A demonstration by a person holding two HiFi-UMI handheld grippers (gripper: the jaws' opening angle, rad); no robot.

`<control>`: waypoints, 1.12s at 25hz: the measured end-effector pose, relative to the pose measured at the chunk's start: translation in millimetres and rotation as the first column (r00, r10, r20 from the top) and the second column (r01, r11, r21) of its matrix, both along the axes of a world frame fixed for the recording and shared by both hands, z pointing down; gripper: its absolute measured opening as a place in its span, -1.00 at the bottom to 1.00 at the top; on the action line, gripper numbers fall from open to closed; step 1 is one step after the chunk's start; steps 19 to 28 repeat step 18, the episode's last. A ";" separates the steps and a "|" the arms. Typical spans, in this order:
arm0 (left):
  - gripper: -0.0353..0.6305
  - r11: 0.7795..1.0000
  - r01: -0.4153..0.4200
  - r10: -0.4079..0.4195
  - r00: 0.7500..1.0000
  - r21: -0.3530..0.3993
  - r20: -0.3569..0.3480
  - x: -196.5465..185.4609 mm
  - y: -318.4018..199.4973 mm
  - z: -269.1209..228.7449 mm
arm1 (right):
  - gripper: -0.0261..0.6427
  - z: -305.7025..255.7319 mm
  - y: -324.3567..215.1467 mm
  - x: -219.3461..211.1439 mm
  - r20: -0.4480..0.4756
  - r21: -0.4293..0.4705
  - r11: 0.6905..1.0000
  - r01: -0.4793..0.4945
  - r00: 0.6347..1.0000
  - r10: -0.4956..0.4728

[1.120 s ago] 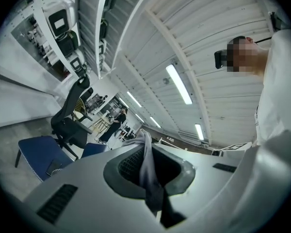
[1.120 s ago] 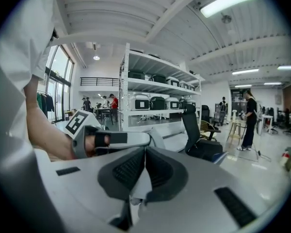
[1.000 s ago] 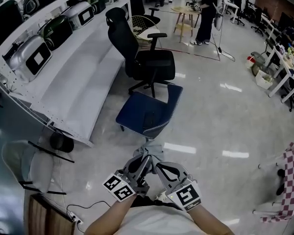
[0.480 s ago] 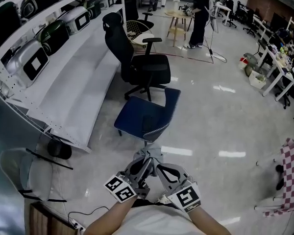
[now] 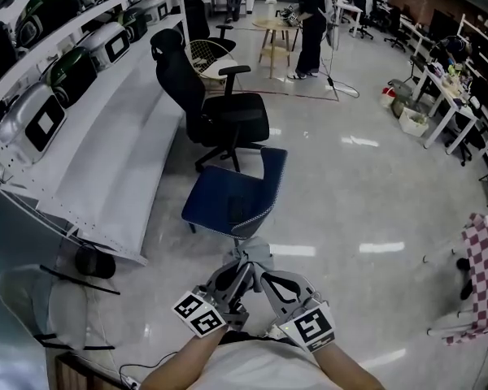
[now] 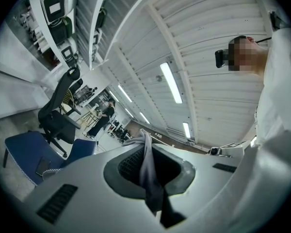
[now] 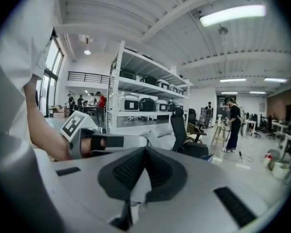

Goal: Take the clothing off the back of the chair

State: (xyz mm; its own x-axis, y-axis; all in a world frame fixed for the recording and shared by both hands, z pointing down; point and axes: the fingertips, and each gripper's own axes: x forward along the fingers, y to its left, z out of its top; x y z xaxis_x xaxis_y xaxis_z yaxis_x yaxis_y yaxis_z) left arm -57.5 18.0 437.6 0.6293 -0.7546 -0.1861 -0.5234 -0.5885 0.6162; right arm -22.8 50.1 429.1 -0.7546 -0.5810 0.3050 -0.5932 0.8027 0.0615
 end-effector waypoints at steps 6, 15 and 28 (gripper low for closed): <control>-0.81 1.000 -0.001 0.001 1.000 -0.006 0.001 1.7 0.4 2.3 | -0.88 3.4 -0.3 1.6 -0.005 -0.008 1.000 0.006 1.000 -0.006; -0.81 1.000 0.025 -0.025 1.000 -0.008 -0.004 -4.4 2.4 2.1 | -0.88 3.8 0.8 -0.5 -0.022 -0.014 1.000 0.027 0.999 -0.028; -0.81 1.000 0.029 -0.029 1.000 -0.009 -0.006 -6.0 3.8 2.2 | -0.88 3.5 2.1 -2.1 -0.023 -0.012 0.999 0.033 0.999 -0.033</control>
